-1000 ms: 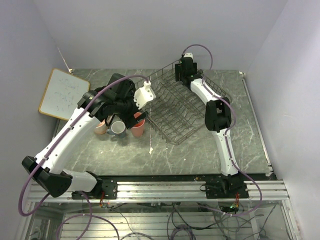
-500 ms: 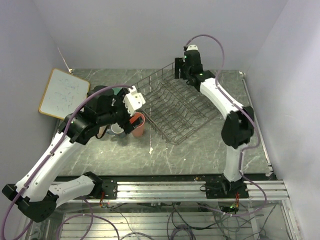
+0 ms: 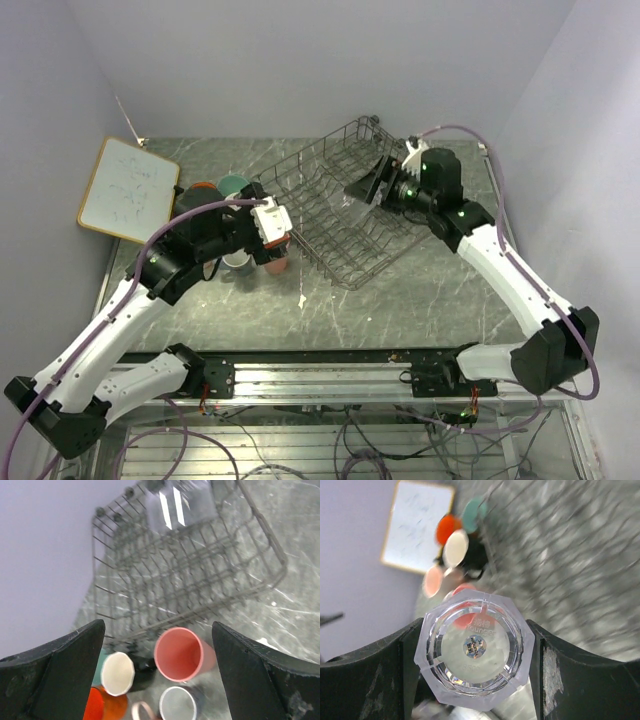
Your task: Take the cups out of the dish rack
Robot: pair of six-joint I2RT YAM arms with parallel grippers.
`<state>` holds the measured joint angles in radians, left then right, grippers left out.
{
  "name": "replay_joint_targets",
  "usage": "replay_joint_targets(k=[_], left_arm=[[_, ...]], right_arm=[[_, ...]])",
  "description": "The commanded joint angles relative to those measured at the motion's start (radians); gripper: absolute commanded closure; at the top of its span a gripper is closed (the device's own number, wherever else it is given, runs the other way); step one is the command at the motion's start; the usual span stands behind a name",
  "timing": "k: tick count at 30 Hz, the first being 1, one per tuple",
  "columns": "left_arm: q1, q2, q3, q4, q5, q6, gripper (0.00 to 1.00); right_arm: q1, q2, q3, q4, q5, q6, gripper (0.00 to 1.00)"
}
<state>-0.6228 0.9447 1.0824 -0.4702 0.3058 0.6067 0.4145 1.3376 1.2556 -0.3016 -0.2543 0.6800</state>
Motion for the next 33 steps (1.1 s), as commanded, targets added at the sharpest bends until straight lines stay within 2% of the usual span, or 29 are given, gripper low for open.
replay_joint_targets(k=[1,6,13,19,27,33], left_arm=[[0.002,-0.035,-0.010,0.148,-0.009,0.087,0.01],[0.001,-0.070,-0.008,0.018,0.118,0.188,0.01],[-0.003,-0.131,-0.014,-0.006,0.147,0.245,0.01],[-0.005,-0.144,0.007,0.003,0.173,0.165,0.05],[-0.005,-0.141,0.037,0.088,0.180,-0.027,0.10],[-0.005,-0.108,0.064,0.098,0.182,-0.096,0.20]], right_arm=[[0.036,-0.100,-0.170,0.252,-0.283,0.327,0.79],[0.105,-0.149,-0.299,0.450,-0.371,0.535,0.79],[0.191,-0.151,-0.377,0.668,-0.381,0.709,0.80],[0.255,-0.144,-0.417,0.827,-0.324,0.839,0.80],[0.335,-0.138,-0.470,0.986,-0.217,0.946,0.80],[0.396,-0.100,-0.433,0.998,-0.182,0.960,0.79]])
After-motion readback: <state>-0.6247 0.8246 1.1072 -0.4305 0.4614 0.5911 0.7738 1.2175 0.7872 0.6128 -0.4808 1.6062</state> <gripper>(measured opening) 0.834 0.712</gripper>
